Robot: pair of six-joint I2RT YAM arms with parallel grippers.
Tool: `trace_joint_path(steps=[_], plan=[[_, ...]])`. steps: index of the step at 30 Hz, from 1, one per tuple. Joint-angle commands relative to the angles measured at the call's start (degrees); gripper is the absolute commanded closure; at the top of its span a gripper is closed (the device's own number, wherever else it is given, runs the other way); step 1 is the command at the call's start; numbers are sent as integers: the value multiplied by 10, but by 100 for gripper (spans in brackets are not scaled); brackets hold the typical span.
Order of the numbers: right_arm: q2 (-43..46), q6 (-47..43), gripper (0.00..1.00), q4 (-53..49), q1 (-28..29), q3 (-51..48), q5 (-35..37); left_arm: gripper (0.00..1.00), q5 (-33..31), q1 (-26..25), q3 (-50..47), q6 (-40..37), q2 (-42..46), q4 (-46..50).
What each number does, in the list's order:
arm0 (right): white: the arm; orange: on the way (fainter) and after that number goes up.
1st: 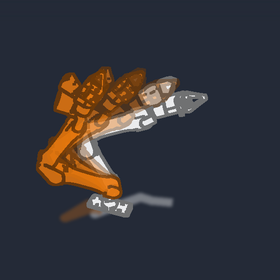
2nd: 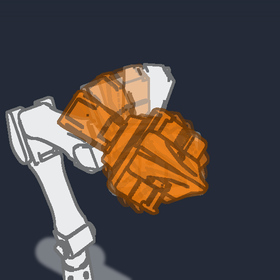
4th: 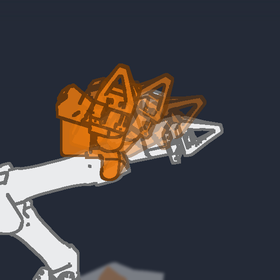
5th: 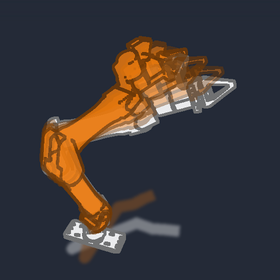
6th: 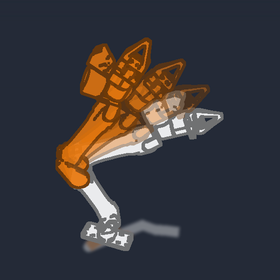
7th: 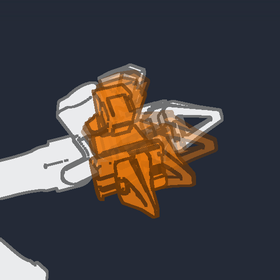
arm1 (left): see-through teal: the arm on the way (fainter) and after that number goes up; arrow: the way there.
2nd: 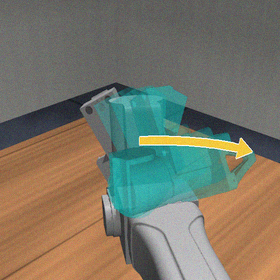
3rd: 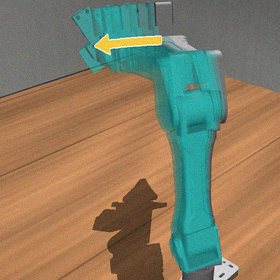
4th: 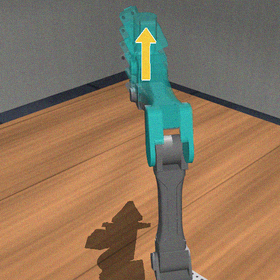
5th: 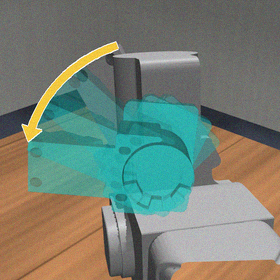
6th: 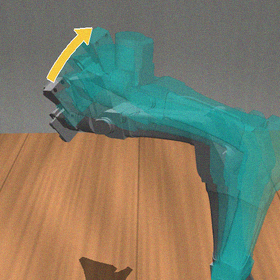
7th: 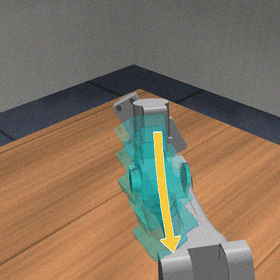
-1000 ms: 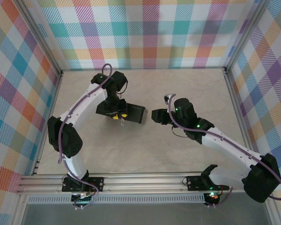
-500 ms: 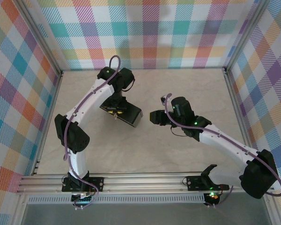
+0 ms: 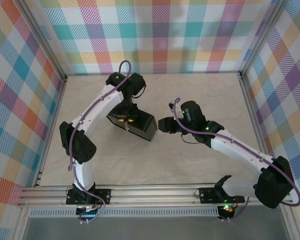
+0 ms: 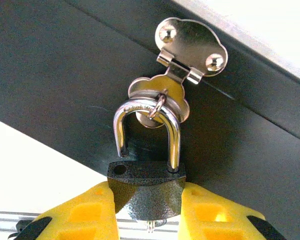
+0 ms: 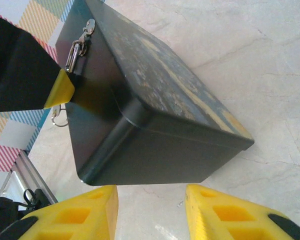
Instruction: Unlock a padlock with a key
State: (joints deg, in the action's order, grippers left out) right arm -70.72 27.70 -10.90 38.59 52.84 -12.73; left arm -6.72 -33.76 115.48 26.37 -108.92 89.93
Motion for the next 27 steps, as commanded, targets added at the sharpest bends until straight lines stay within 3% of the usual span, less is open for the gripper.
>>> trace_joint_path(steps=[1,9,15,23,27], plan=[[-8,-7,62,-7,-2,20,-20,100,-79,-13,35,16,-12,19],[-19,2,62,2,-1,15,-36,100,-220,-17,26,39,-5,60],[-21,5,63,1,1,18,-40,100,-218,-17,53,35,-9,56],[-11,-1,63,-16,1,14,-34,100,-63,-18,70,28,5,-13],[1,-6,63,-32,1,15,-16,100,-18,-22,66,29,12,-14]])
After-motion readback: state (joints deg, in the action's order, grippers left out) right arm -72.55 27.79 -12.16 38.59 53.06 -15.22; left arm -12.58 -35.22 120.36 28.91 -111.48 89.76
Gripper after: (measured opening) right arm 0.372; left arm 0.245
